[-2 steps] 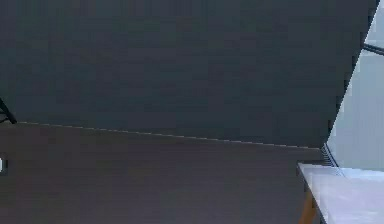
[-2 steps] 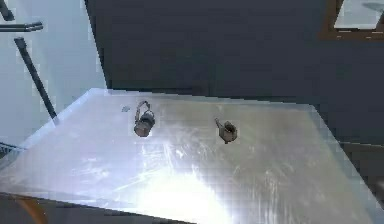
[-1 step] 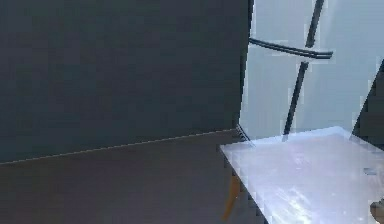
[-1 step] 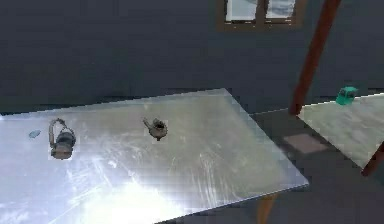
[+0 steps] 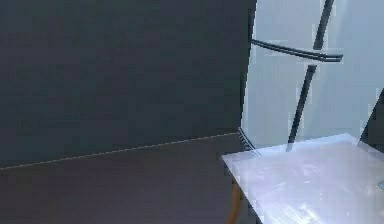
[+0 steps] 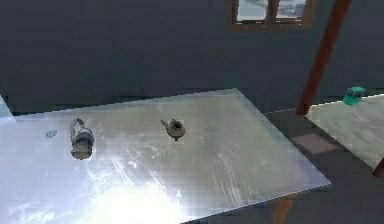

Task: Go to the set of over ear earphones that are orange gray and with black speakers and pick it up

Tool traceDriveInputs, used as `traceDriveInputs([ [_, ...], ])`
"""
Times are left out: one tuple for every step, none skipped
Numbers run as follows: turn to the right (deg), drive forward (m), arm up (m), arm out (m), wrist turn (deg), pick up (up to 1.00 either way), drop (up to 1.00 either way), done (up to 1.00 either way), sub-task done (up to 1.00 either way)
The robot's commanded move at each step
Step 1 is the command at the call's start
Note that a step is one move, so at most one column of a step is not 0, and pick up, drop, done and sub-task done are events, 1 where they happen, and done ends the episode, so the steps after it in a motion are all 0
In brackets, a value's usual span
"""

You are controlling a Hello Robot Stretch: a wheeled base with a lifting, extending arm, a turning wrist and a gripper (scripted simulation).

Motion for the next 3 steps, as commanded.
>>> traceDriveInputs([
  [-27.0, 0.00, 0.00, 0.00, 0.0, 0.00, 0.00, 0.00, 0.00],
  [21.0, 0.00, 0.00, 0.00, 0.0, 0.00, 0.00, 0.00, 0.00],
  [0.0, 0.70, 0.00, 0.00, 0.0, 0.00, 0.00, 0.00, 0.00],
])
